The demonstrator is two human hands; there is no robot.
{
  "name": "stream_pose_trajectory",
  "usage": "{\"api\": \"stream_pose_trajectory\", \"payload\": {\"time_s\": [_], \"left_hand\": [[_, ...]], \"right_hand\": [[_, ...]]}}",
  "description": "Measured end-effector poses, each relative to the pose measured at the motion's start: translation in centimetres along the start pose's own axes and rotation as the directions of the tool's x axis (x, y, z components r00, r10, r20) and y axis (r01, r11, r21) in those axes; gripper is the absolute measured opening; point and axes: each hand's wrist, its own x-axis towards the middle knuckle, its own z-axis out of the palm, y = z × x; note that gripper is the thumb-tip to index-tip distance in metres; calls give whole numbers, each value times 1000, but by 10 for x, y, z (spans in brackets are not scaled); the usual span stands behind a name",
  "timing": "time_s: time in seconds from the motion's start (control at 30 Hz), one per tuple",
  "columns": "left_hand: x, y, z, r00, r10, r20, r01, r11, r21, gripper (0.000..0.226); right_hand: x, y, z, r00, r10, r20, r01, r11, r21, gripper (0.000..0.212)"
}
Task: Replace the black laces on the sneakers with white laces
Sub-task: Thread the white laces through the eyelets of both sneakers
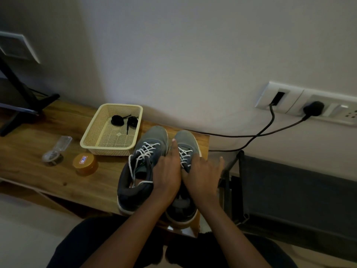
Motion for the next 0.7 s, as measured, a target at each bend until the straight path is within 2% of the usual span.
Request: {"api": "stream_pose_trajectory", "payload": {"time_s": [0.13, 0.3, 0.57, 0.7], "left_hand": [[-3, 3, -6, 1000, 8, 13, -9, 997, 80, 69], [-5, 6, -8, 1000, 16, -3, -16, 997, 73, 71], [-3, 3, -7, 1000, 4, 22, -6, 997, 80, 76], [0, -1, -4, 1000, -19, 25, 18, 999, 38, 77]], "right_hand": [[1, -2, -2, 995, 24, -92, -29, 998, -49, 42], [-1, 4, -1, 991, 22, -133, -32, 997, -71, 44], [2, 9, 5, 995, 30, -98, -29, 999, 17, 44], [3, 12, 8, 997, 56, -60, -50, 995, 87, 33]]}}
